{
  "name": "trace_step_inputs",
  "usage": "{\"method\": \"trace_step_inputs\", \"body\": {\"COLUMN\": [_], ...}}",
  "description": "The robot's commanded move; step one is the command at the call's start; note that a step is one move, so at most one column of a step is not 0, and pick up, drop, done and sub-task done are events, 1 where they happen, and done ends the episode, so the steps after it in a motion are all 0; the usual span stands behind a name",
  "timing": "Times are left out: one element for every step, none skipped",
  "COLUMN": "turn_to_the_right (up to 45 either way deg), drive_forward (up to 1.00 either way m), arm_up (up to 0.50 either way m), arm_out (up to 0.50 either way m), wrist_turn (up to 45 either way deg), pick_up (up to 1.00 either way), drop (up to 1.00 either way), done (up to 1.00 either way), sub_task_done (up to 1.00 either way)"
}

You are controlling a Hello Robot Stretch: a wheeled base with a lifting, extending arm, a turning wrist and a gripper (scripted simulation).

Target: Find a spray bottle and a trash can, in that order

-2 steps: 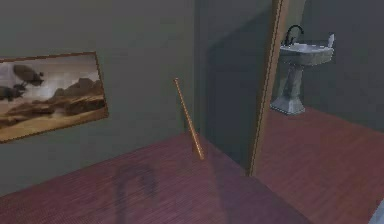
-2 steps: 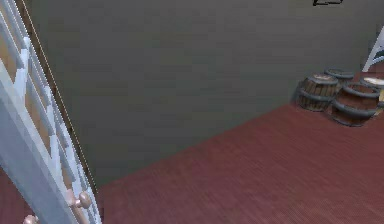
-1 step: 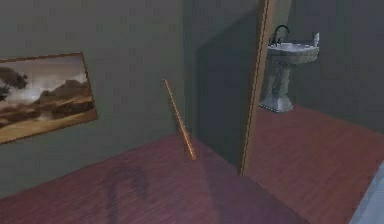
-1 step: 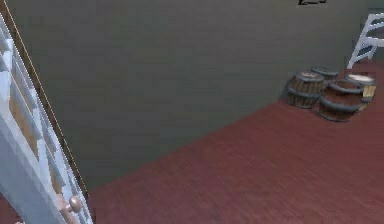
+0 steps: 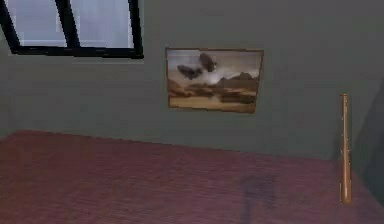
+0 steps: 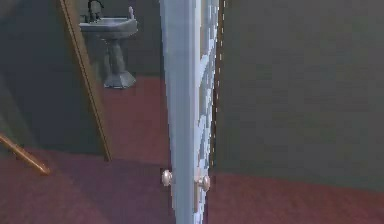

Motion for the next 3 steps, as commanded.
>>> {"method": "trace_step_inputs", "body": {"turn_to_the_right": [-45.0, -36.0, 0.0], "drive_forward": [0.0, 0.0, 0.05], "arm_up": [0.0, 0.0, 0.0], "arm_out": [0.0, 0.0, 0.0], "wrist_turn": [0.0, 0.0, 0.0], "pick_up": [0.0, 0.0, 0.0], "drop": [0.0, 0.0, 0.0], "done": [0.0, 0.0, 0.0], "sub_task_done": [0.0, 0.0, 0.0]}}
